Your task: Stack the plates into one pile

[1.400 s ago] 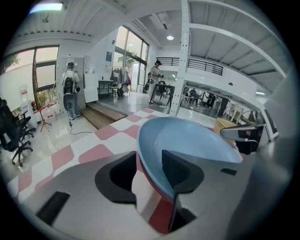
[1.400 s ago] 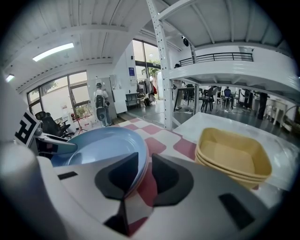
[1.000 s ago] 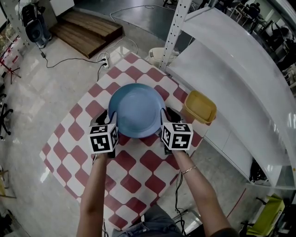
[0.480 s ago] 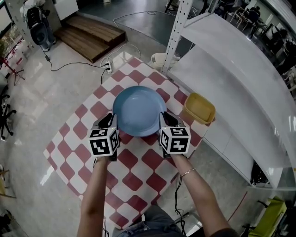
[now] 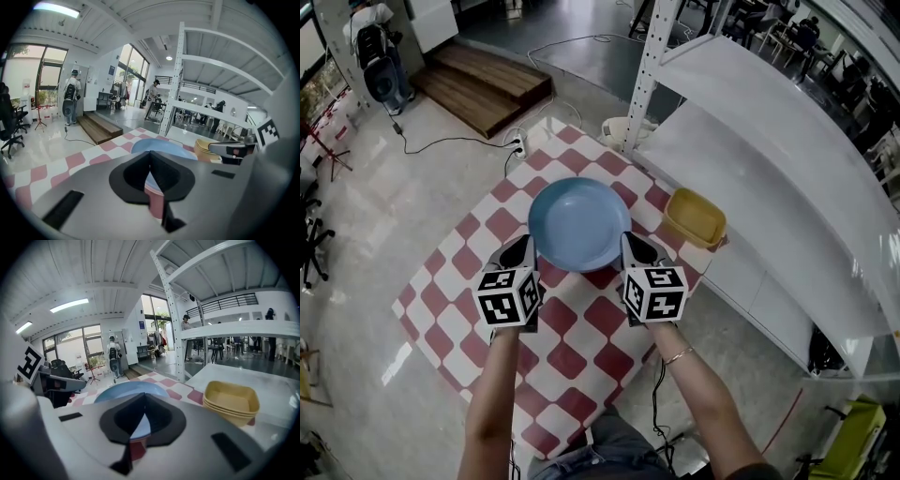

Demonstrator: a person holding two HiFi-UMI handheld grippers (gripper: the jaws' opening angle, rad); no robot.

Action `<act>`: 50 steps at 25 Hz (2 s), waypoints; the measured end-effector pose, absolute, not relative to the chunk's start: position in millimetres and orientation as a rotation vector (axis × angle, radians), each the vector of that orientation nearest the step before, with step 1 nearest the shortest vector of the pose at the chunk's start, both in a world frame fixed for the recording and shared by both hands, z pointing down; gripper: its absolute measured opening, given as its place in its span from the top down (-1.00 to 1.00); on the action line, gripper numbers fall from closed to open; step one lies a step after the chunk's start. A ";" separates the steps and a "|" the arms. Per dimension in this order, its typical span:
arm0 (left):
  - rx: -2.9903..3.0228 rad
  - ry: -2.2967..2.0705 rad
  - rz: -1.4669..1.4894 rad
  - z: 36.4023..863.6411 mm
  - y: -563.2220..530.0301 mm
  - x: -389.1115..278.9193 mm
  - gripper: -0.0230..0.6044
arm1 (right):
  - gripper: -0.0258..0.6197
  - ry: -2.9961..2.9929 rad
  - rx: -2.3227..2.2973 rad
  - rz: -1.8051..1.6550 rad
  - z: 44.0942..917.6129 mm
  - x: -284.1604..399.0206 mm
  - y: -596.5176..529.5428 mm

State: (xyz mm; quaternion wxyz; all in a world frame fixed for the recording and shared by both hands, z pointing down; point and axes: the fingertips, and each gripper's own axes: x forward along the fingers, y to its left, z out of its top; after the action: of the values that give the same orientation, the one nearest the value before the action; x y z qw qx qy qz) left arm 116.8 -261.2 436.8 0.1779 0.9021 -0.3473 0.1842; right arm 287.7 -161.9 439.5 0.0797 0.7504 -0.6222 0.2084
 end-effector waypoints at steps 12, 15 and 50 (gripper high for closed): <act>2.629 -0.979 0.412 392.2 -221.1 92.1 0.87 | 0.89 -1.954 2.275 0.503 396.8 256.5 -122.3; 2.644 -0.985 0.388 382.7 -211.7 84.0 0.87 | 0.89 -1.964 2.295 0.483 387.3 252.2 -110.9; 2.722 -1.002 0.275 345.6 -142.9 22.6 0.87 | 0.89 -2.032 2.319 0.376 348.3 197.9 -40.0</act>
State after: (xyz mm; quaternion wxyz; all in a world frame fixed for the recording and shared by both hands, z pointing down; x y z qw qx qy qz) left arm 22.6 -142.9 345.6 0.1140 0.9282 -0.3417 0.0936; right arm 197.9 -40.0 348.3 0.0176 0.7465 -0.6541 0.1210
